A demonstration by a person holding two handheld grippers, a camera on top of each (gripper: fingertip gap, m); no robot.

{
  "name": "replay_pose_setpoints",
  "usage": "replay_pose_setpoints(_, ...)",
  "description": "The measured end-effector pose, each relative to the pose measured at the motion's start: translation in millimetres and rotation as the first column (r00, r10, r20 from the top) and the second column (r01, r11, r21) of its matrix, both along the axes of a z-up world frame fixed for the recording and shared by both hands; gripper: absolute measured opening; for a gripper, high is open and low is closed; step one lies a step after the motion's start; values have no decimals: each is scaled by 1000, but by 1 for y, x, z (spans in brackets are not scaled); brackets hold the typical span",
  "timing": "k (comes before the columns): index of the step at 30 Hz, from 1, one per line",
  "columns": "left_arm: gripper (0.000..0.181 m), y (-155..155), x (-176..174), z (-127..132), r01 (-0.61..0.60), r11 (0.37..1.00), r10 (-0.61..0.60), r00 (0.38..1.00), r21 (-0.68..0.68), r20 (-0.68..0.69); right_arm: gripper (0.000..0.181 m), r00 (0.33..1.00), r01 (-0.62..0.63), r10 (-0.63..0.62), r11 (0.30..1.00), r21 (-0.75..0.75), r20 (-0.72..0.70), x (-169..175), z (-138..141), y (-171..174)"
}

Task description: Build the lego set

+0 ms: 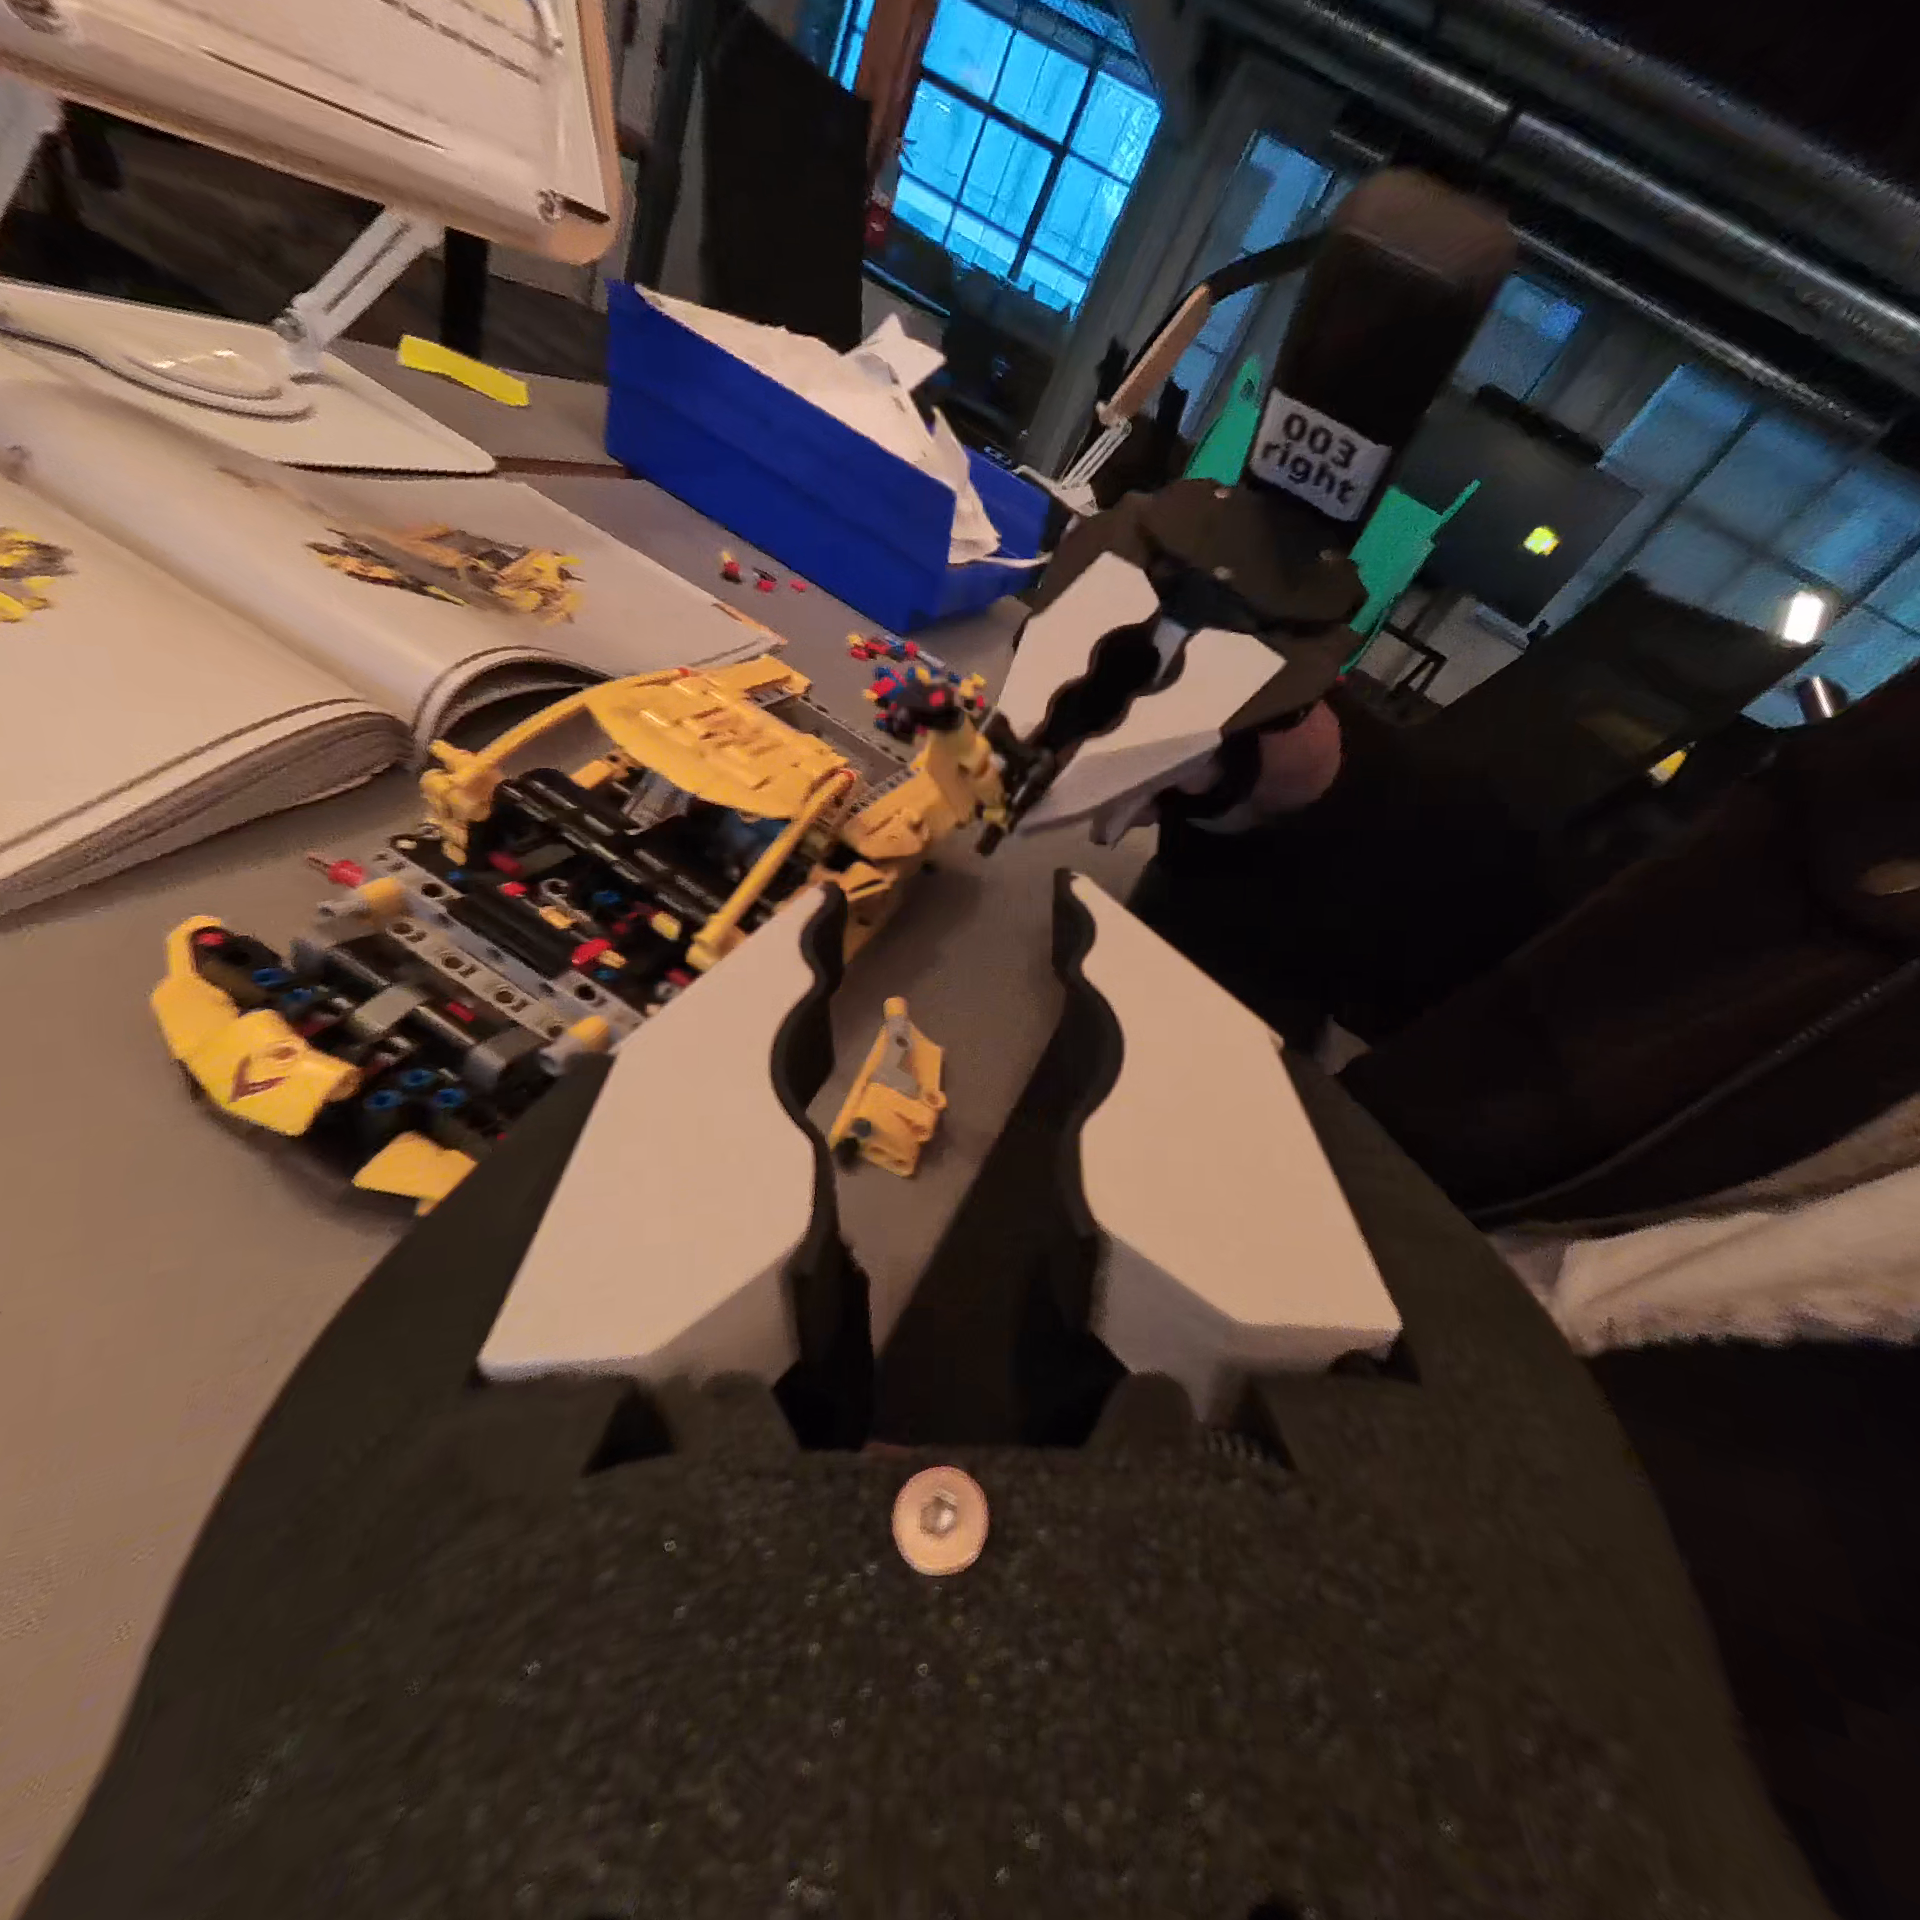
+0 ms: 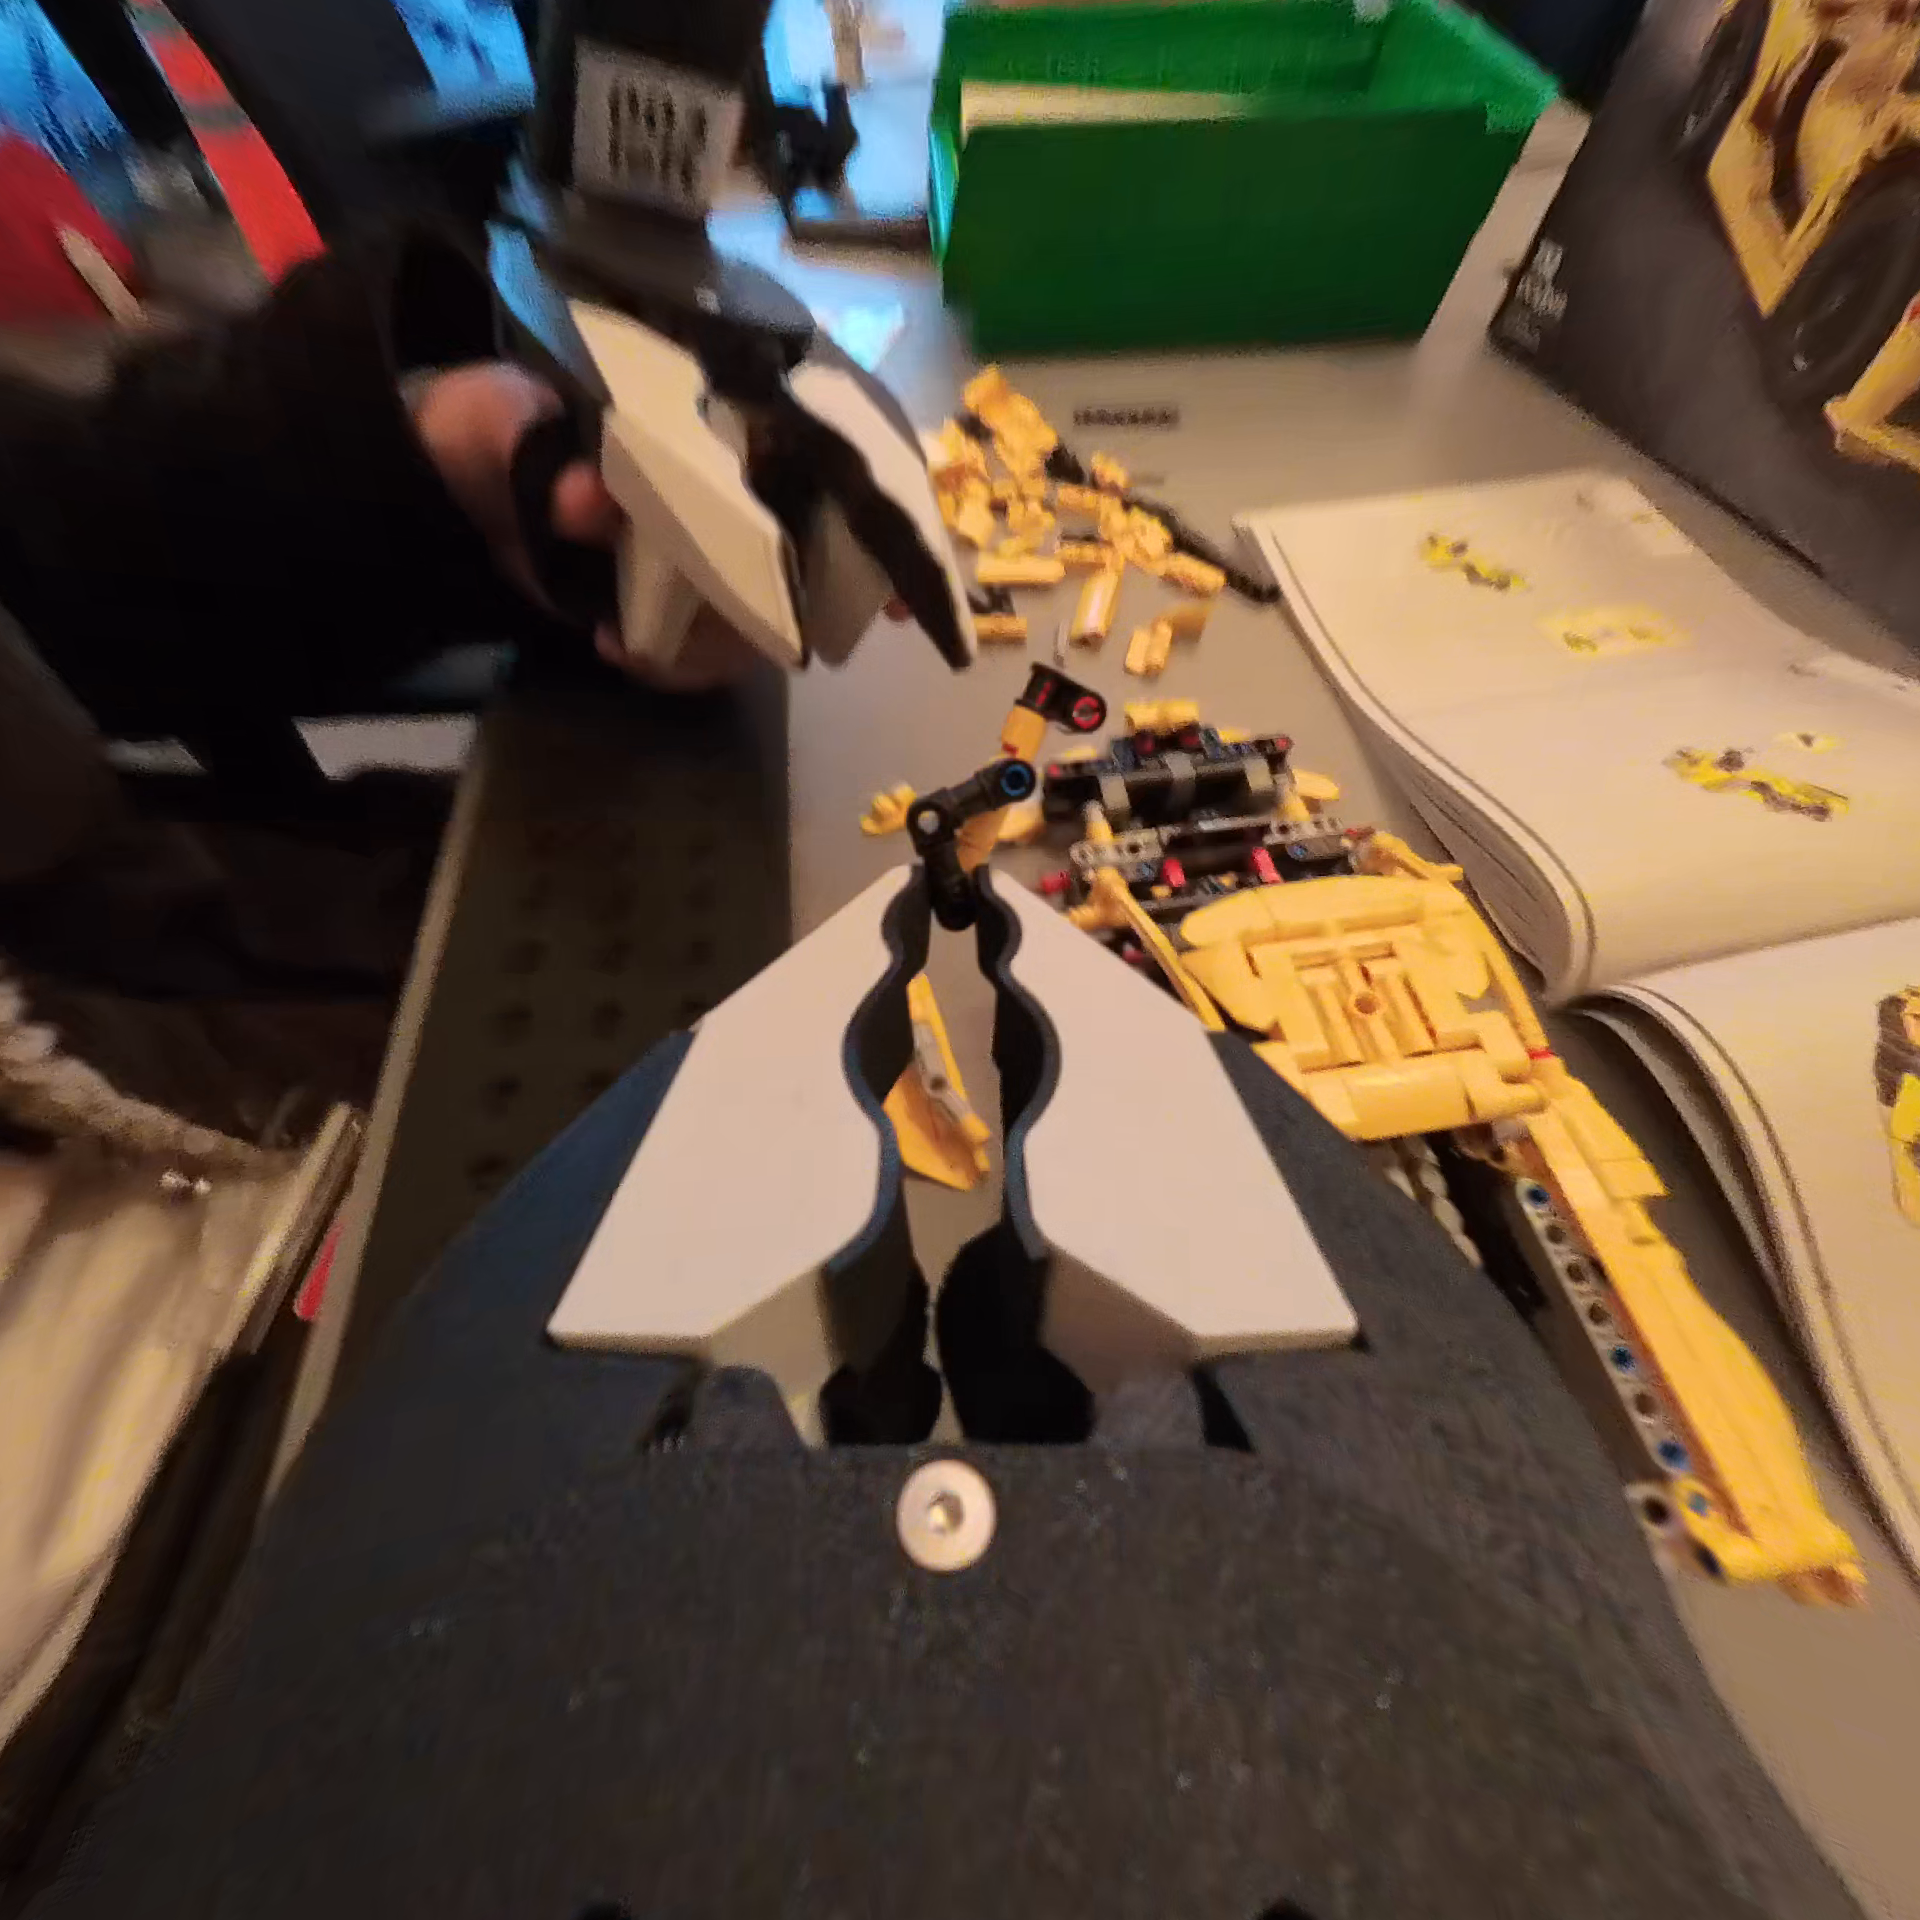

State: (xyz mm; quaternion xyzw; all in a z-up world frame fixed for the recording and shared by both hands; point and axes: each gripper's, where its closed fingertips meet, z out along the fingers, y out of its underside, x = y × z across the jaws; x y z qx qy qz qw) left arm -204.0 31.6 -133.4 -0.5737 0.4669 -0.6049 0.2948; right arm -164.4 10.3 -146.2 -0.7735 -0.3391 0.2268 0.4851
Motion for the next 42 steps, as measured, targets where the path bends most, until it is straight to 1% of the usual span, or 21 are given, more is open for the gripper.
replay_pose_setpoints(1, 40, -3, 1, -2, 2, 1000, -2, 1000, 14, -13, 7, 999, -5, 5, 1000, 1, -34, -3, 0, -2)
replay_pose_setpoints(2, 41, -5, 2, -5, 5, 999, -3, 999, 45, -39, 7, 1000, -2, 2, 1000, -17, -28, -3, -6, -3)
replay_pose_setpoints(4, 41, -7, 3, -19, 39, 992, -23, 992, 123, -127, 7, 997, -2, 8, 997, -79, 73, -2, -29, -6)
replay_pose_setpoints(6, 41, -1, 3, -32, 49, 983, -10, 977, 179, -212, 7, 981, -19, 51, 985, -171, 186, 0, -53, -11)
replay_pose_setpoints(8, 41, 6, 2, -37, 38, 979, 11, 972, 202, -237, 7, 958, -27, 96, 969, -244, 272, 3, -70, -12)
replay_pose_setpoints(10, 40, 14, 1, -34, 9, 976, 37, 977, 217, -209, 7, 937, -64, 155, 957, -282, 313, 0, -76, -13)
replay_pose_setpoints(15, 40, 22, -4, -24, -31, 981, 59, 989, 194, -138, 7, 900, -114, 236, 938, -326, 367, -1, -78, -11)
replay_pose_setpoints(18, 40, 21, -4, -26, -22, 981, 51, 988, 192, -144, 7, 874, -118, 260, 933, -339, 411, 0, -78, -11)
replay_pose_setpoints(26, 40, 19, -4, -27, -13, 981, 43, 988, 196, -150, 7, 838, -117, 299, 915, -386, 455, 5, -82, -14)
replay_pose_setpoints(30, 40, 19, -4, -27, -14, 981, 43, 988, 194, -148, 7, 826, -137, 320, 912, -386, 464, 4, -81, -12)
replay_pose_setpoints(33, 40, 19, -4, -26, -10, 980, 40, 988, 197, -147, 7, 844, -149, 314, 916, -373, 434, 2, -71, -8)
replay_pose_setpoints(34, 40, 18, -4, -27, -7, 980, 37, 988, 197, -149, 7, 841, -152, 317, 916, -370, 439, 2, -70, -7)
replay_pose_setpoints(42, 40, 16, -3, -27, 5, 980, 25, 988, 199, -151, 7, 814, -178, 362, 900, -398, 454, 0, -82, -9)
